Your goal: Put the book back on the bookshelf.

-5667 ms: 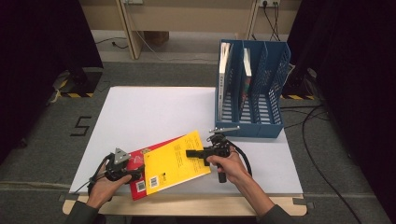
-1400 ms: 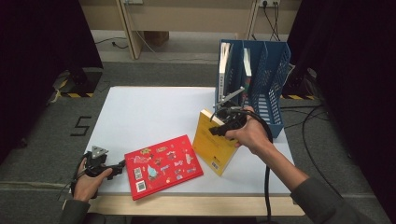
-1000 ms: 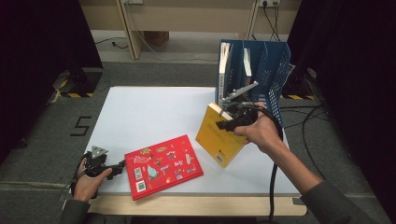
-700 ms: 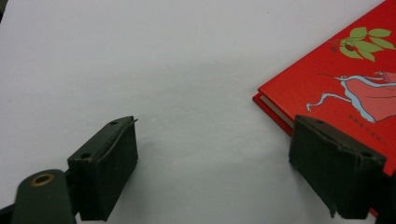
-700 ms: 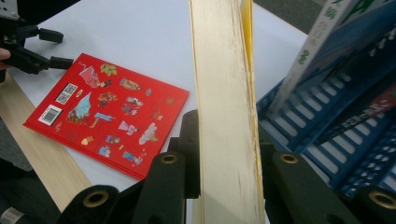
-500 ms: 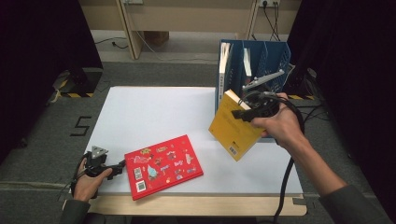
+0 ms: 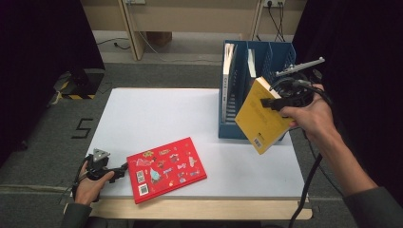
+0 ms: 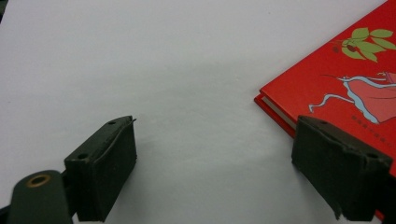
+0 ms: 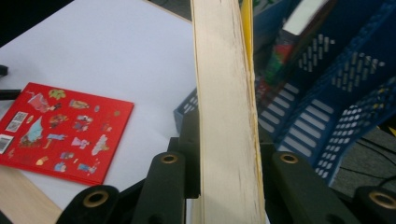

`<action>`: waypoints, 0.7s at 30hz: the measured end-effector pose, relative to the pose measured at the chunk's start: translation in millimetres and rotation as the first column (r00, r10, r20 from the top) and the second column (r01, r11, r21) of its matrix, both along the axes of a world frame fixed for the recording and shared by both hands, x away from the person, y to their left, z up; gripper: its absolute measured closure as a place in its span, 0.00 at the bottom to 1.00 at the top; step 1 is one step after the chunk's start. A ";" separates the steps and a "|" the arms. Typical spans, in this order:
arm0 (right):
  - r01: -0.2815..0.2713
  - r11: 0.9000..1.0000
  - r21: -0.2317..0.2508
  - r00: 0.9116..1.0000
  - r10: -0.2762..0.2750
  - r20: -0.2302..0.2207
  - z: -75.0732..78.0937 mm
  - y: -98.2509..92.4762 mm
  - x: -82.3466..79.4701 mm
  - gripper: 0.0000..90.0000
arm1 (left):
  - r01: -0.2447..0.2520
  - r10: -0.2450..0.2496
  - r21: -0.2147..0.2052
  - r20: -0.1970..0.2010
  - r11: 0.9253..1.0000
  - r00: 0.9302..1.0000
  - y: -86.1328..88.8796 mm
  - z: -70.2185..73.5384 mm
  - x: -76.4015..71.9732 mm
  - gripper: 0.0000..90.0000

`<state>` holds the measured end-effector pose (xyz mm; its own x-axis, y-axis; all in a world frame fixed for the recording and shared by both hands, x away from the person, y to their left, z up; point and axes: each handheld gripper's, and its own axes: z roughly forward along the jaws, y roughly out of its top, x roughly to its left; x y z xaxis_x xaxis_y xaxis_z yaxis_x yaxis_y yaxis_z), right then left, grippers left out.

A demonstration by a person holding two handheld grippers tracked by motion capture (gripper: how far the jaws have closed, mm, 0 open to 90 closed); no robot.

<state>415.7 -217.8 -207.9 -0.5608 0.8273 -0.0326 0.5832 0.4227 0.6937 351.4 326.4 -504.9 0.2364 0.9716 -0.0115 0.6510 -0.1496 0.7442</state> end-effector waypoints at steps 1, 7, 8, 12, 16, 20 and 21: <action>0.011 1.000 -0.001 1.000 -0.011 0.003 1.1 -2.8 1.1 0.83 | 0.000 0.000 -0.001 0.000 1.000 1.000 0.1 0.0 0.0 0.14; 0.067 0.998 -0.007 0.998 -0.067 0.016 7.3 -16.5 9.0 0.83 | 0.001 -0.001 0.001 0.000 1.000 1.000 0.1 0.0 0.2 0.14; 0.075 0.997 -0.006 0.997 -0.075 0.019 8.1 -18.6 10.8 0.83 | 0.001 -0.001 0.000 0.000 1.000 1.000 0.1 0.0 0.1 0.14; 0.095 0.995 -0.014 0.995 -0.095 0.019 9.6 -23.0 17.5 0.83 | 0.000 0.000 0.001 0.000 1.000 1.000 0.0 0.1 0.1 0.14; 0.120 0.993 -0.018 0.993 -0.119 0.020 11.2 -26.0 26.3 0.83 | 0.000 0.000 0.001 0.000 1.000 1.000 0.0 0.0 0.2 0.14; 0.146 0.989 -0.024 0.989 -0.146 0.021 12.6 -28.0 37.0 0.83 | 0.000 0.000 0.001 0.000 1.000 1.000 0.0 0.1 0.2 0.14; 0.150 0.988 -0.026 0.989 -0.150 0.021 13.0 -28.5 40.0 0.83 | 0.000 0.000 0.001 -0.001 1.000 1.000 0.0 0.1 0.2 0.14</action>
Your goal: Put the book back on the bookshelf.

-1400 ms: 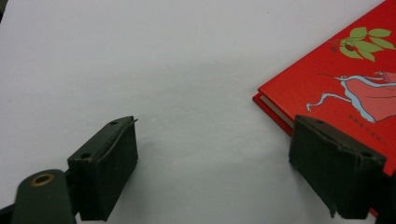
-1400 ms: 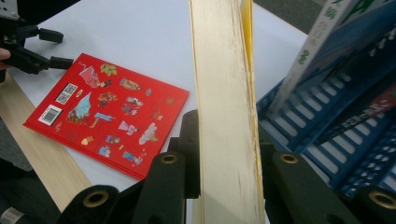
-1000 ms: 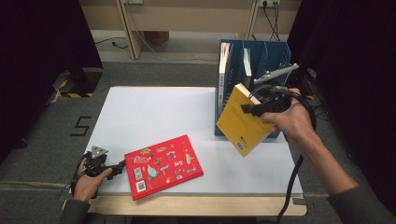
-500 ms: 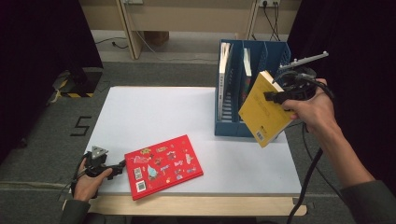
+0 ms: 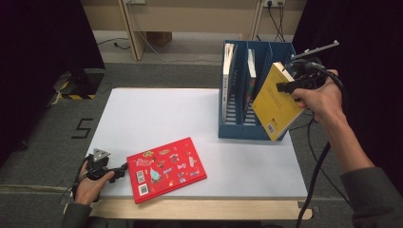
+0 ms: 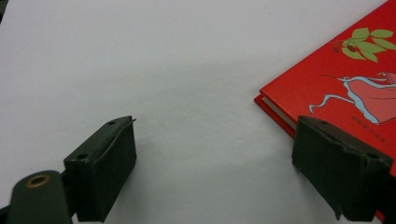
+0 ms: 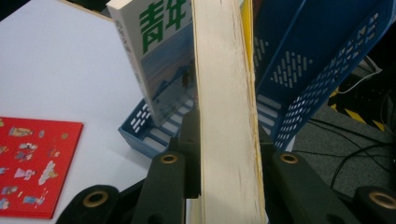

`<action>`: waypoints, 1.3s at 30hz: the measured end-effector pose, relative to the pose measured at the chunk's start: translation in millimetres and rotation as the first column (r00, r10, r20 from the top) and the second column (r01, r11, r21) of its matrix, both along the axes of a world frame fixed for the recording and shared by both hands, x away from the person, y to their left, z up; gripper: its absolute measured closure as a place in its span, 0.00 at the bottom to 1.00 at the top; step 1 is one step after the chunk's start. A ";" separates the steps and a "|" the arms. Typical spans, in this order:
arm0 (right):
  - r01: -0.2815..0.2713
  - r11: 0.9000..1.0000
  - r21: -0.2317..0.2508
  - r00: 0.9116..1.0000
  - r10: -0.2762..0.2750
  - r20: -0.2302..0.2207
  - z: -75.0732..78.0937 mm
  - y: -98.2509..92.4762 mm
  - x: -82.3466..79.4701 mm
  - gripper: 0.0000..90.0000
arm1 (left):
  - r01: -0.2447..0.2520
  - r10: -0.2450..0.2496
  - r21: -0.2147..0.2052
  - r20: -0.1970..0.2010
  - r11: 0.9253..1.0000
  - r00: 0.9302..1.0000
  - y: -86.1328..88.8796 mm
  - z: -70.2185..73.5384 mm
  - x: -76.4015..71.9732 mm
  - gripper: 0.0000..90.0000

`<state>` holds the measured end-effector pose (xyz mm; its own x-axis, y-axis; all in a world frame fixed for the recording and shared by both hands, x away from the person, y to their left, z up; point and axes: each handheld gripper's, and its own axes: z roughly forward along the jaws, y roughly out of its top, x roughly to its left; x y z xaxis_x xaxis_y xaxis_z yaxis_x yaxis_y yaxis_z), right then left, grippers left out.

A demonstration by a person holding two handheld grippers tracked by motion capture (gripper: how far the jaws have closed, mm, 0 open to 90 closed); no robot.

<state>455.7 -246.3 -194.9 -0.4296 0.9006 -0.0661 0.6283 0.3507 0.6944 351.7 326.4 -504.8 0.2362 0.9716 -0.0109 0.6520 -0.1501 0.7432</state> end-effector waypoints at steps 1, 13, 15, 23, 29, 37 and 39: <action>0.010 1.000 0.002 1.000 -0.010 0.000 0.2 -0.5 3.0 0.83 | 0.000 0.000 0.000 0.000 1.000 1.000 0.0 0.0 0.0 0.14; 0.068 0.998 -0.012 0.998 -0.068 -0.017 1.8 5.0 45.2 0.83 | -0.004 0.004 -0.002 0.001 1.000 1.000 -0.4 -0.1 0.3 0.14; 0.078 0.997 -0.014 0.997 -0.078 -0.016 1.8 7.3 51.9 0.83 | -0.001 0.001 0.000 -0.001 1.000 1.000 -0.2 0.1 0.2 0.14; 0.107 0.994 0.003 0.994 -0.107 -0.017 -3.1 17.4 78.4 0.83 | -0.003 0.003 -0.002 0.000 1.000 1.000 -0.6 0.0 0.6 0.14; 0.140 0.990 0.012 0.990 -0.140 -0.017 -6.3 23.8 99.4 0.83 | -0.003 0.003 -0.003 0.001 1.000 1.000 -0.5 -0.1 0.6 0.14; 0.189 0.982 0.022 0.982 -0.188 -0.028 -18.3 28.4 122.1 0.83 | 0.001 -0.001 0.000 0.000 1.000 1.000 -0.3 0.1 0.4 0.14; 0.201 0.979 0.036 0.979 -0.200 -0.033 -22.1 29.3 127.0 0.83 | 0.001 -0.001 0.000 -0.001 1.000 1.000 -0.3 0.1 0.4 0.14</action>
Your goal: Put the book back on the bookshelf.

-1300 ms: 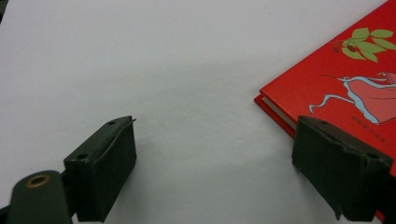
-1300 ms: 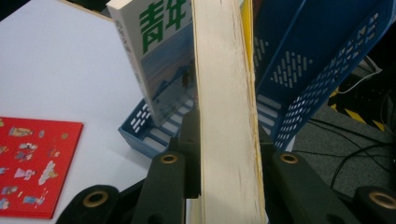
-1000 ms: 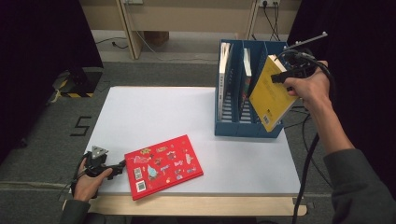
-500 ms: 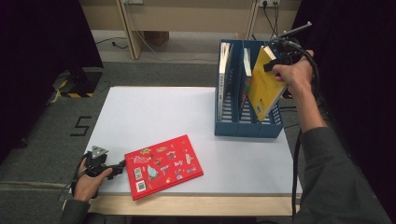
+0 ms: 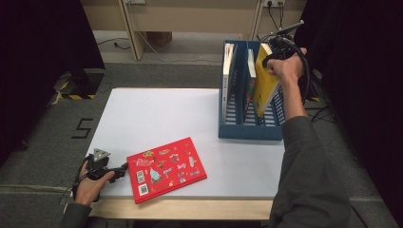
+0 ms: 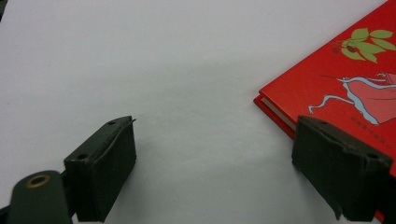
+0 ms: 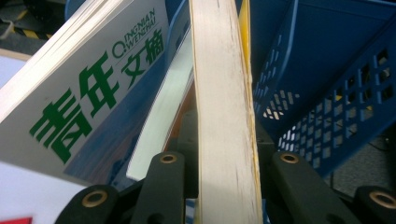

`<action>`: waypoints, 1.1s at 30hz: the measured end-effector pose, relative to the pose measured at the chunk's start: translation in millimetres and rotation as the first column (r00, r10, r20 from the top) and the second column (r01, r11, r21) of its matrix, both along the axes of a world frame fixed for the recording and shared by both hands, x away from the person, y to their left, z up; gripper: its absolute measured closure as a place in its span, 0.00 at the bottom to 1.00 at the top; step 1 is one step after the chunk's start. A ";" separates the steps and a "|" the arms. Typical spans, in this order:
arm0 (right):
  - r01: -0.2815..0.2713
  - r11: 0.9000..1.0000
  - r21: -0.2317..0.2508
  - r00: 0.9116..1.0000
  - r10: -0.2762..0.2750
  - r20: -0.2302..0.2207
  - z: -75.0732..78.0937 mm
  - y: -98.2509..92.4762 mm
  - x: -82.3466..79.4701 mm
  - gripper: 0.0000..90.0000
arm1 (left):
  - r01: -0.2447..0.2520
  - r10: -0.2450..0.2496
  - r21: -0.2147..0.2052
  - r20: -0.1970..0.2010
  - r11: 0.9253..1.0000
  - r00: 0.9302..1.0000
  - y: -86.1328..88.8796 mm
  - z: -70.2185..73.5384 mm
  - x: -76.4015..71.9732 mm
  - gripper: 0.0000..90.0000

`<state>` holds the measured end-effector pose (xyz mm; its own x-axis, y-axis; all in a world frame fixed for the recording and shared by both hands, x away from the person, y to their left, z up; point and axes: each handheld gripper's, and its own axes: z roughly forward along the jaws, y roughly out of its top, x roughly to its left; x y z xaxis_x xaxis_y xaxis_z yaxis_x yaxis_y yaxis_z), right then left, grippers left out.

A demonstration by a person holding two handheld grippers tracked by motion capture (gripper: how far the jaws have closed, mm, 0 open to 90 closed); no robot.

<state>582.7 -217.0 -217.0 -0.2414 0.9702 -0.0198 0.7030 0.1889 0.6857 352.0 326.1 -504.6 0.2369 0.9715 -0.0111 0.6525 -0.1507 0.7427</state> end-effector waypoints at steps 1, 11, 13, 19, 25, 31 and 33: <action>0.007 1.000 0.003 1.000 -0.007 0.001 -2.0 0.2 2.3 0.83 | 0.000 0.000 0.001 0.000 1.000 1.000 -0.1 0.0 0.0 0.14; 0.043 0.999 0.031 0.999 -0.043 -0.012 -19.6 1.4 19.4 0.83 | 0.002 -0.002 0.000 -0.001 1.000 1.000 -0.1 0.1 0.1 0.15; 0.045 0.998 0.032 0.999 -0.044 -0.014 -22.6 1.0 21.7 0.83 | 0.002 -0.002 0.000 -0.001 1.000 1.000 0.0 0.1 0.1 0.14; 0.048 0.998 0.028 0.999 -0.047 -0.027 -33.0 3.9 27.2 0.82 | 0.001 -0.001 -0.002 0.001 1.000 1.000 -0.3 0.0 0.2 0.15; 0.055 0.998 0.032 0.998 -0.054 -0.043 -45.4 5.6 32.5 0.81 | 0.002 -0.002 0.000 0.001 1.000 1.000 -0.4 0.1 -0.1 0.15; 0.061 0.997 0.039 0.997 -0.059 -0.054 -53.2 4.2 34.9 0.81 | 0.001 -0.001 0.000 0.001 1.000 1.000 -0.3 0.1 0.0 0.15; 0.065 0.997 0.039 0.996 -0.063 -0.056 -55.9 4.0 35.4 0.81 | 0.001 -0.001 0.000 0.001 1.000 1.000 -0.4 0.1 0.0 0.15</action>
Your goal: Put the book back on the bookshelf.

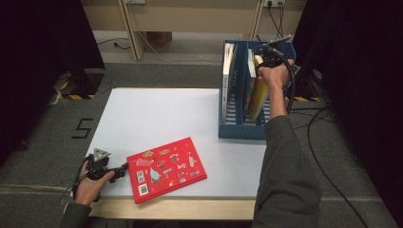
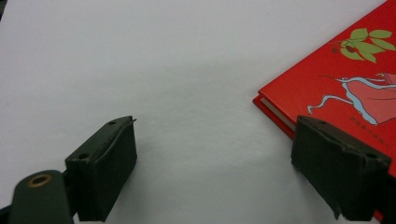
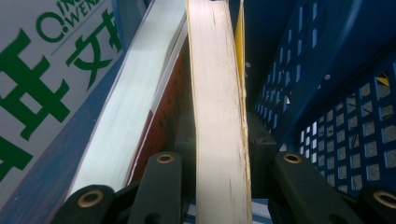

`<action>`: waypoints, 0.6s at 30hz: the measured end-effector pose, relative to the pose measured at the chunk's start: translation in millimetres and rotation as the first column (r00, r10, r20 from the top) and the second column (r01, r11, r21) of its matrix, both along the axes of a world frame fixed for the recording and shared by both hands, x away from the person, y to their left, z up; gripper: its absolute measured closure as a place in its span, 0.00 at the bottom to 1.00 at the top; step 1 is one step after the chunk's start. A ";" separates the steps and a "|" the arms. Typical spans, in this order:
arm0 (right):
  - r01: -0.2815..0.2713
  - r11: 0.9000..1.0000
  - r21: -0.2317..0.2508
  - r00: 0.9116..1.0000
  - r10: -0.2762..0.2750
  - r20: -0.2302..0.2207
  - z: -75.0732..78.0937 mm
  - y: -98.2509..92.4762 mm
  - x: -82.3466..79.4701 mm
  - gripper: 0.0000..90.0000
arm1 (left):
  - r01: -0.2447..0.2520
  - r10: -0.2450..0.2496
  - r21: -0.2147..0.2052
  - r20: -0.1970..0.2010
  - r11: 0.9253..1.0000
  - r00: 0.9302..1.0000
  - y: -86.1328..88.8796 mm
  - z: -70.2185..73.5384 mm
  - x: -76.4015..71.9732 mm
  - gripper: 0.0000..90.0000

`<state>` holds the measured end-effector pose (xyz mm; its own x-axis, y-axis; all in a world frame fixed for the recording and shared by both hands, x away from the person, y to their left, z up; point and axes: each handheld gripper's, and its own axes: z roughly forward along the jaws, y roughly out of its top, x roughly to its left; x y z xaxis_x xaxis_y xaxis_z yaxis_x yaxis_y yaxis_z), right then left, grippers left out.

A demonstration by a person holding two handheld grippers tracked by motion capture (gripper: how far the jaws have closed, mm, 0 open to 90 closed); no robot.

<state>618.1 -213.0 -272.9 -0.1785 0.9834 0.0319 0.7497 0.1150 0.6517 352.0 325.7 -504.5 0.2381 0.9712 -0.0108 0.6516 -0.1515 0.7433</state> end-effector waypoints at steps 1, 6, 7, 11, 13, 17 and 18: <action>0.002 1.000 0.004 1.000 -0.002 -0.005 -0.8 0.1 0.1 0.81 | 0.000 0.000 0.000 0.000 1.000 1.000 0.0 0.0 0.0 0.15; 0.009 1.000 0.014 1.000 -0.009 0.000 -3.2 0.7 0.5 0.78 | -0.001 0.001 0.000 0.001 1.000 1.000 -0.1 -0.1 -0.1 0.15; 0.009 1.000 0.026 1.000 -0.010 0.012 -1.8 0.2 0.5 0.78 | -0.002 0.002 -0.001 0.002 1.000 1.000 -0.1 -0.2 -0.1 0.15; -0.010 1.000 0.019 1.000 0.010 0.021 4.8 3.2 -2.2 0.78 | -0.001 0.001 -0.002 0.003 1.000 1.000 0.1 -0.3 -0.1 0.15; -0.013 1.000 0.014 1.000 0.013 0.027 6.4 3.0 -3.9 0.76 | 0.001 -0.001 -0.002 0.002 1.000 1.000 0.4 -0.4 -0.1 0.15; -0.018 0.999 0.030 0.999 0.017 0.028 9.2 -2.3 -9.3 0.71 | 0.002 -0.002 -0.002 0.002 1.000 1.000 0.6 -0.5 -0.1 0.15; -0.021 0.999 0.034 0.999 0.020 0.035 9.9 -4.5 -11.1 0.71 | 0.002 -0.002 -0.002 0.002 1.000 1.000 0.6 -0.4 0.0 0.15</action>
